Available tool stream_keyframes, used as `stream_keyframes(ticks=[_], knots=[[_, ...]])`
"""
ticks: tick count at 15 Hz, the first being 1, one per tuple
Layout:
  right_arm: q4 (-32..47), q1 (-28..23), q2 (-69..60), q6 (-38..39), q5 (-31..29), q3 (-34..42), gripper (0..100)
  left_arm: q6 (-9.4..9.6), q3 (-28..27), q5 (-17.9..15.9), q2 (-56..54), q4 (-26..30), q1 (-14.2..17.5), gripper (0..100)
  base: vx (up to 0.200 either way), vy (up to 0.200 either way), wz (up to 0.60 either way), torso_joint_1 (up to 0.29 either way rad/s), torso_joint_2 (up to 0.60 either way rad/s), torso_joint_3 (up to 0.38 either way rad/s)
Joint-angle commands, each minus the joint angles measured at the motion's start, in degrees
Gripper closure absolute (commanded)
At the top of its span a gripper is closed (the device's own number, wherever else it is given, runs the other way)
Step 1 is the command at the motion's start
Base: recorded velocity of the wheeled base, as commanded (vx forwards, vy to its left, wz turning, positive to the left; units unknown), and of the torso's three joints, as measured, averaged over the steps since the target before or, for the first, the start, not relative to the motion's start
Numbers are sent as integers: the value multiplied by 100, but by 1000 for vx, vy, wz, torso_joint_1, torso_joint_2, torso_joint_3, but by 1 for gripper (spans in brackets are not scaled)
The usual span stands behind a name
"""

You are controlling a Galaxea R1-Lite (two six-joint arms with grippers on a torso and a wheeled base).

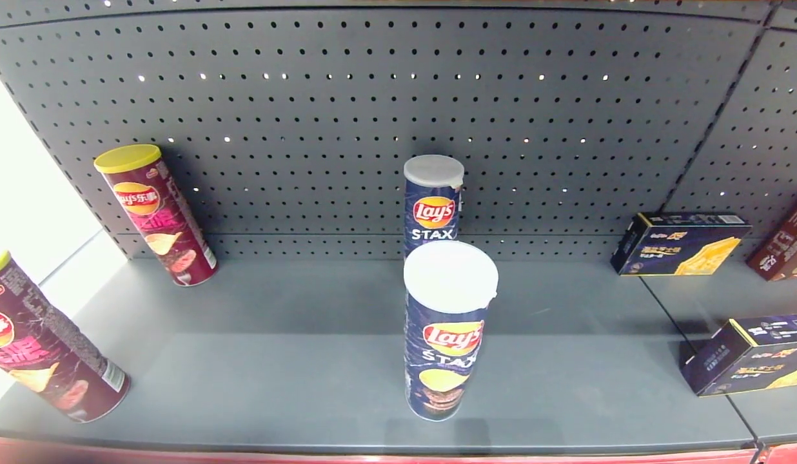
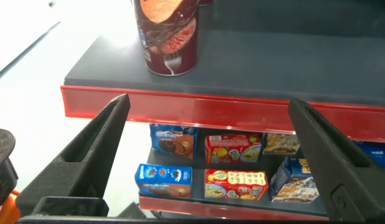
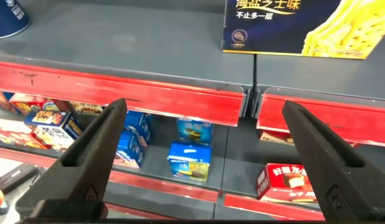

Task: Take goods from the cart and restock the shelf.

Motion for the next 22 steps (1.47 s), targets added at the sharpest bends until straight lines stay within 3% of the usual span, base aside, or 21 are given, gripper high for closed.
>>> stream_keyframes(ticks=[1,12,15,22], knots=[[-3,2,24,0,-3,0,0,1,1,2,8,-2,3,0,0,0,0,0,0,0],[-3,-42,24,0,-3,-9,0,1,1,-7,8,-2,3,0,0,0,0,0,0,0],[-3,-991,-240,0,-3,-9,0,1,1,2,8,-2,3,0,0,0,0,0,0,0],[-3,-930,-512,9,6,0,0,-8,1,2,8,-2,3,0,0,0,0,0,0,0]])
